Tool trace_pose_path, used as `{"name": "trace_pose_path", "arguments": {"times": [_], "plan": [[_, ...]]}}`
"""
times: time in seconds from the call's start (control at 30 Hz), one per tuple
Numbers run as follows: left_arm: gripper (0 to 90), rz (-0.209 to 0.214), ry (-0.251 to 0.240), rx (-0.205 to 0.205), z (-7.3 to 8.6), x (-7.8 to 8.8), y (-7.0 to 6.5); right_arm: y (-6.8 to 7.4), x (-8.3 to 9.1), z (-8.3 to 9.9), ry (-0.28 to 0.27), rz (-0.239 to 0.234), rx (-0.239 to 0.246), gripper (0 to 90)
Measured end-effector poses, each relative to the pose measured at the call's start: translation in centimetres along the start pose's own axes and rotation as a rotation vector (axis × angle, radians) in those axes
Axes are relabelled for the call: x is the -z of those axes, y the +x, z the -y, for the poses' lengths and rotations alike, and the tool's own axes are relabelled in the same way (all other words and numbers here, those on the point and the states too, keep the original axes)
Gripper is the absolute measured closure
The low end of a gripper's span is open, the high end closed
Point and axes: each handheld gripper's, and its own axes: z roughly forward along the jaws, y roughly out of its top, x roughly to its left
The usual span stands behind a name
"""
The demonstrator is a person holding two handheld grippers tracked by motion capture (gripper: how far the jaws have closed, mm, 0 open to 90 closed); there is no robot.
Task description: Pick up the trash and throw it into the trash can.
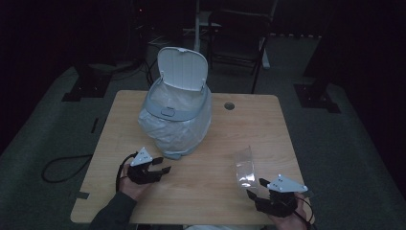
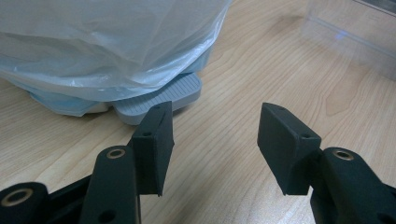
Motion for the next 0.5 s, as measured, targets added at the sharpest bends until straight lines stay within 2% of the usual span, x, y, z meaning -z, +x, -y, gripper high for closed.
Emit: {"name": "trace_pose_path", "arguments": {"times": [0.2, 0.5], "plan": [[46.9, -0.002, 0.002, 0.000, 0.0, -0.1, -0.1, -0.3, -1.1, 0.6, 0.051, -0.002, 0.002, 42.6], [46.9, -0.008, 0.004, 0.001, 0.0, 0.0, 0.1, -1.0, -2.5, 0.8, 0.067, -0.004, -0.010, 54.3]]}}
